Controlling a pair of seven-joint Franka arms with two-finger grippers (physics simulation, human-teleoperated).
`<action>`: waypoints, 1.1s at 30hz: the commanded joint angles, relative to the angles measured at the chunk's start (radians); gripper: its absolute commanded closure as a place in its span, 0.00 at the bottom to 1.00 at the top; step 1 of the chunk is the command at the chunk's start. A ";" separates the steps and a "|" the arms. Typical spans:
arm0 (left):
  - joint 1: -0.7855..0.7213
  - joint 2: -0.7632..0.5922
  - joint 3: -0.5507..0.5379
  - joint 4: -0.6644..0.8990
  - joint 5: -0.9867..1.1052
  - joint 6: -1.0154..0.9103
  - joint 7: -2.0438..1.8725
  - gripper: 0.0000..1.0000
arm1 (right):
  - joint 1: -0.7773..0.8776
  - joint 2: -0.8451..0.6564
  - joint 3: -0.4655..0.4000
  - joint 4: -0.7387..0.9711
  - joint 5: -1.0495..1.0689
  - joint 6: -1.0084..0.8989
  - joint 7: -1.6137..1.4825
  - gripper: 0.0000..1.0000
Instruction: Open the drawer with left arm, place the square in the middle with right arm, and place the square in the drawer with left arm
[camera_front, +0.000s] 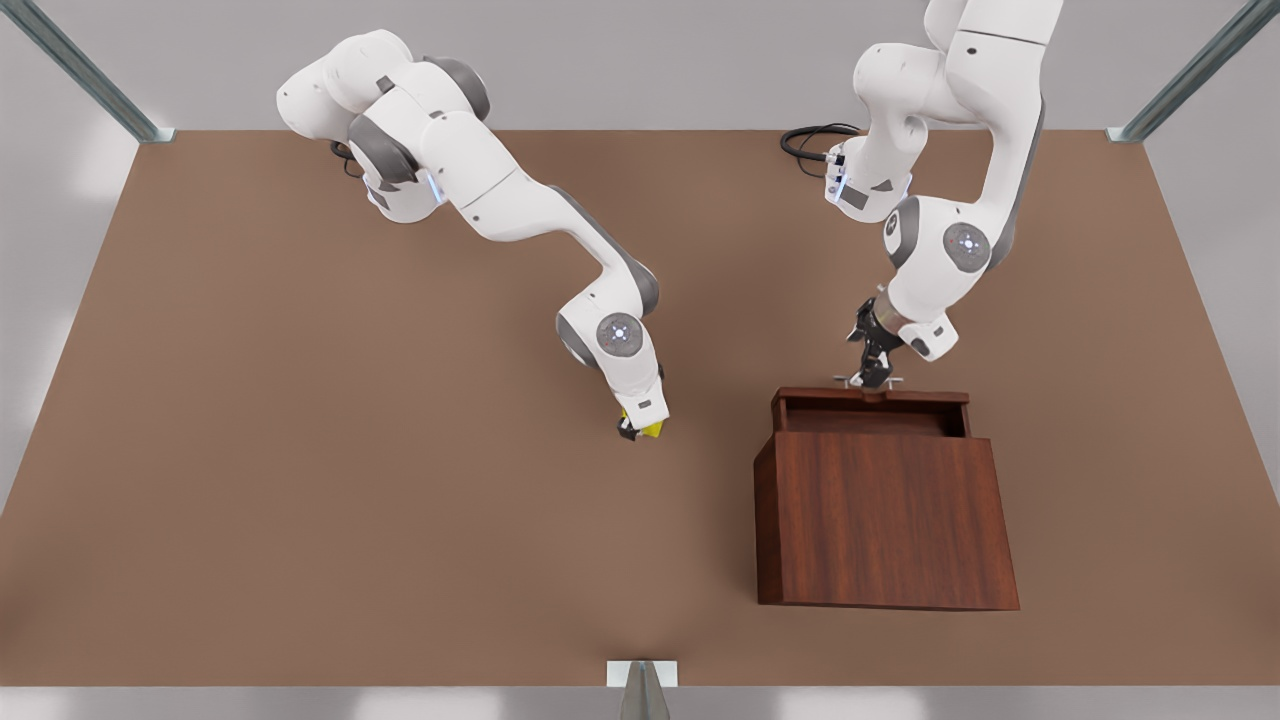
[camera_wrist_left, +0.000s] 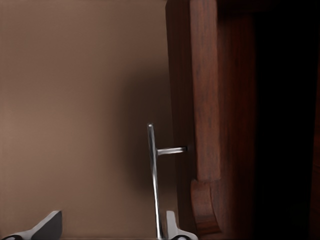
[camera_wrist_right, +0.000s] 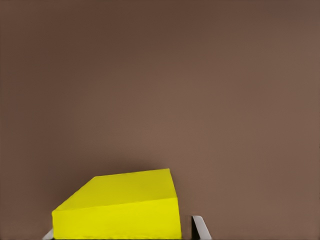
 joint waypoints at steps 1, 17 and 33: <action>-0.010 -0.003 0.000 0.000 0.001 -0.008 -0.008 0.00 | 0.000 -0.004 0.000 0.000 0.000 -0.002 0.000 0.00; -0.013 -0.036 0.008 -0.028 0.011 -0.045 -0.015 0.00 | -0.768 -0.743 0.002 -0.184 -0.011 -0.756 0.202 0.00; -0.011 -0.052 0.032 -0.029 0.049 -0.108 -0.012 0.00 | -0.824 -0.754 -0.028 -0.066 -0.052 -0.856 0.287 0.00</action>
